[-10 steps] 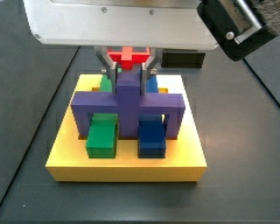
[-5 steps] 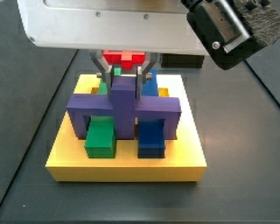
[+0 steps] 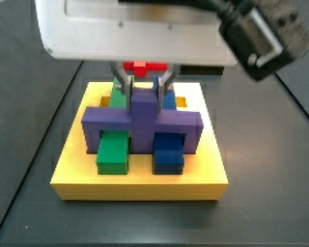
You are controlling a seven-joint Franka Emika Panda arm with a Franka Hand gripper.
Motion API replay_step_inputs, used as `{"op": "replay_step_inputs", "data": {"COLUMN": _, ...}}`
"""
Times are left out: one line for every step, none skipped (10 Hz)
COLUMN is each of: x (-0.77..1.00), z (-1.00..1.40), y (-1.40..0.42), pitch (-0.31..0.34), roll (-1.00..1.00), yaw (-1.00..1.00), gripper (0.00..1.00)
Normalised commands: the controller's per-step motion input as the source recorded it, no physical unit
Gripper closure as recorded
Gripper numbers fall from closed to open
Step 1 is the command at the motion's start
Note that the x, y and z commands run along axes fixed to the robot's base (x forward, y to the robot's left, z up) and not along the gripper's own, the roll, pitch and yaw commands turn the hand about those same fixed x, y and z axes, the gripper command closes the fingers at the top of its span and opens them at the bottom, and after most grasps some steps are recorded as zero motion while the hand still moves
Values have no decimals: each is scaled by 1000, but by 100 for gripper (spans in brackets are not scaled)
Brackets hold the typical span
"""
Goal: Pick up the purple object. Move up. Place the purple object on the fixture. Regrasp the purple object. Move to above the board. Insert the purple object.
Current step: Insert the purple object.
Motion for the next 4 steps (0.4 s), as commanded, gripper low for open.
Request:
{"op": "replay_step_inputs", "data": {"x": -60, "z": -414, "y": -17, "pitch": -50, "roll": 73, "yaw": 134, "gripper": 100}}
{"op": "replay_step_inputs", "data": {"x": -66, "z": -614, "y": -9, "pitch": -137, "roll": 4, "yaw": 100, "gripper": 100}}
{"op": "replay_step_inputs", "data": {"x": -74, "z": -589, "y": 0, "pitch": -131, "roll": 0, "yaw": 83, "gripper": 100}}
{"op": "replay_step_inputs", "data": {"x": 0, "z": 0, "y": 0, "pitch": 0, "roll": 0, "yaw": 0, "gripper": 100}}
